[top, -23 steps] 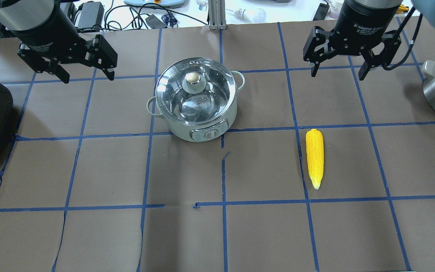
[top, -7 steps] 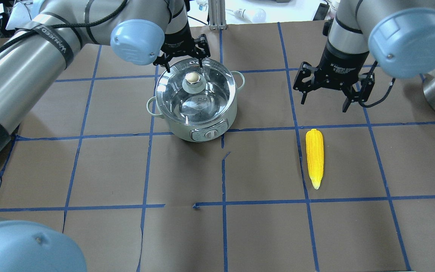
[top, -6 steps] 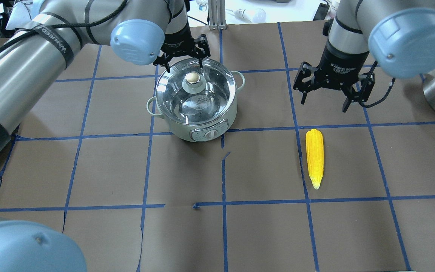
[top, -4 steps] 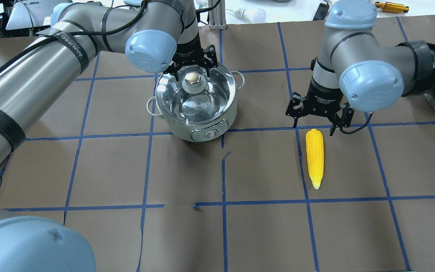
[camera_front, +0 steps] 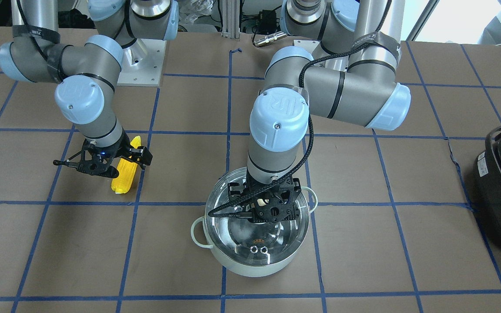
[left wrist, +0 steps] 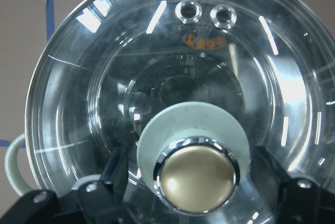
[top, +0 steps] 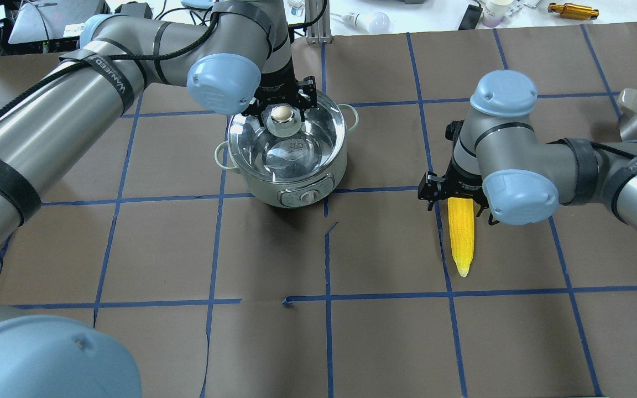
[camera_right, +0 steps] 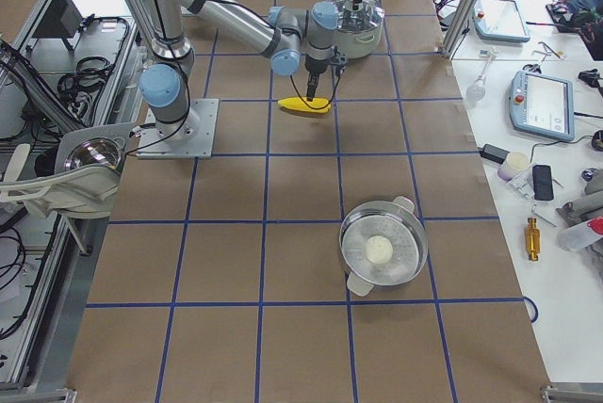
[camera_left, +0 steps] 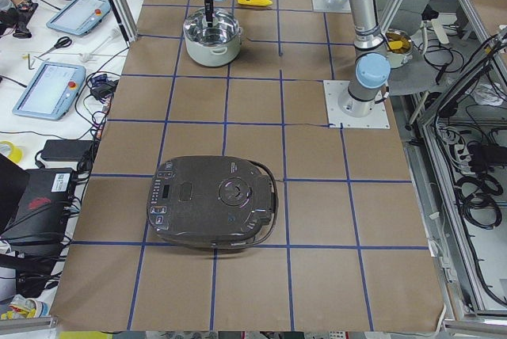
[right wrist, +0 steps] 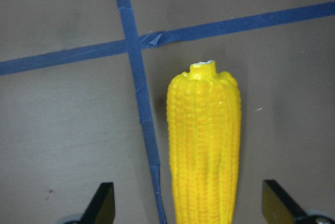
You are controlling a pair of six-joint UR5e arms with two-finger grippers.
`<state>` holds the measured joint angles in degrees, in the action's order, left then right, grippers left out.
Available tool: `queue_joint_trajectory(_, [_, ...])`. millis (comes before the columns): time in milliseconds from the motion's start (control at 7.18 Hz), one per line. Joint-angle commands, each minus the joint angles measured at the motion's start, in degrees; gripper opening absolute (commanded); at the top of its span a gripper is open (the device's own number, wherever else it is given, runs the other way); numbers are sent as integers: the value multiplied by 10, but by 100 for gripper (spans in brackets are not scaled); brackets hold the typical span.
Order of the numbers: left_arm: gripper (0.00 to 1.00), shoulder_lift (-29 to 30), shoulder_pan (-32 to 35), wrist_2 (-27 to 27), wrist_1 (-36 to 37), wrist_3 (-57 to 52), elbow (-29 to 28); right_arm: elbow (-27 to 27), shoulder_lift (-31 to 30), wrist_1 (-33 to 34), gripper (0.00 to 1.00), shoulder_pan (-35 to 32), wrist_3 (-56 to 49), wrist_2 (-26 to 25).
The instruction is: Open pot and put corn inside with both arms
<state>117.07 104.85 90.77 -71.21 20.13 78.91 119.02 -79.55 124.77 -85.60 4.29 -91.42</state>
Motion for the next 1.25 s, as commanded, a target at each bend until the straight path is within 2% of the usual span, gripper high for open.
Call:
queue_joint_trajectory(0, [13, -11, 0, -5, -2, 5, 3, 24, 1, 14, 100, 38, -45, 8])
queue_joint_trajectory(139, [4, -20, 1, -4, -9, 4, 3, 26, 2, 9, 100, 38, -40, 11])
queue_joint_trajectory(278, [0, -25, 1, -6, -9, 3, 2, 27, 5, 8, 100, 37, -34, 11])
queue_joint_trajectory(418, [0, -34, -2, -7, -10, 2, -10, 27, 14, 10, 100, 37, -34, 12])
queue_joint_trajectory(557, [0, -63, -10, -7, -59, -14, -27, 27, 16, 11, 100, 33, -32, 32])
queue_joint_trajectory(696, [0, -87, -47, -3, -113, -50, -36, 27, 21, 13, 100, 33, -32, 40])
queue_joint_trajectory(835, [0, -102, -119, -2, -125, -102, -27, 27, 32, 19, 100, 33, -32, 41])
queue_joint_trajectory(975, [0, -105, -176, 4, -125, -173, -8, 26, 35, 32, 76, 33, -32, 34])
queue_joint_trajectory(1114, [0, -106, -231, 1, -111, -202, 23, 24, 37, 36, 24, 33, -33, 32])
